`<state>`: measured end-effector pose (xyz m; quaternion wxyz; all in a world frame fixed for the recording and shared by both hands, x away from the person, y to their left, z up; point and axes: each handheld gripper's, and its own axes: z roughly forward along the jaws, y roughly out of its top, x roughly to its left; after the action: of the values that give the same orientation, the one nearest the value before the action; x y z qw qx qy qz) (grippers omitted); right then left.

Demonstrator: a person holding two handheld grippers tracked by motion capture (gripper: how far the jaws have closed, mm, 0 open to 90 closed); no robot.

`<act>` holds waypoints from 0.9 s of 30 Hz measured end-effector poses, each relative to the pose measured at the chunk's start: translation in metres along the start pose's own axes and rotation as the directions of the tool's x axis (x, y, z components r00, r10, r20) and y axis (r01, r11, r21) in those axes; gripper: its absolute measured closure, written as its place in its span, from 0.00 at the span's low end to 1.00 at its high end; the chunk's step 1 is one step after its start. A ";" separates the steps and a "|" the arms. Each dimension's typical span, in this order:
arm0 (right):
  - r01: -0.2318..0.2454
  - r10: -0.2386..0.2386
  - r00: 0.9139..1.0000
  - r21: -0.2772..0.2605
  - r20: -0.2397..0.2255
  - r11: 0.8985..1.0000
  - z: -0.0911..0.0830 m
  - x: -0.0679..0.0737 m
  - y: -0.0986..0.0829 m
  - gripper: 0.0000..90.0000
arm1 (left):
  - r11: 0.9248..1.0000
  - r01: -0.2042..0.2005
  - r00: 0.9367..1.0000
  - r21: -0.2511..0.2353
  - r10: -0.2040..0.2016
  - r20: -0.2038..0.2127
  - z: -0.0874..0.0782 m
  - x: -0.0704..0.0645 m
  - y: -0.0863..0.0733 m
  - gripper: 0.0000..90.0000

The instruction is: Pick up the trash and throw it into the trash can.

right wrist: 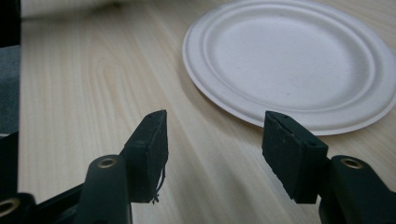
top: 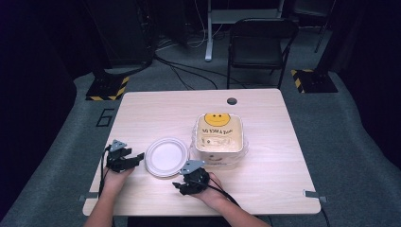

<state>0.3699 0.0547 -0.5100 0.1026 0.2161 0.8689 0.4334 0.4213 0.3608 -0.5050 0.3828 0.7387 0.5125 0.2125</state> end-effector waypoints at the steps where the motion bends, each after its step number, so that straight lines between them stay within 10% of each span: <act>1: -0.019 0.019 1.000 -0.008 0.024 1.000 0.003 0.000 0.001 0.44 | 1.000 -0.003 1.000 0.002 0.003 0.004 0.000 -0.002 0.001 0.36; 8: -0.093 0.096 0.992 -0.038 0.084 0.995 0.012 -0.006 0.002 0.41 | 1.000 -0.010 1.000 0.004 0.010 0.007 0.002 -0.003 0.001 0.36; 27: -0.084 0.087 0.993 -0.045 0.074 0.995 0.030 -0.003 0.012 0.41 | 0.999 -0.024 0.999 0.022 0.023 0.043 0.012 -0.013 0.006 0.36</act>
<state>0.3870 0.0810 -0.5187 0.1212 0.2671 0.8451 0.4469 0.4286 0.3435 -0.5066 0.3825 0.7534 0.4978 0.1954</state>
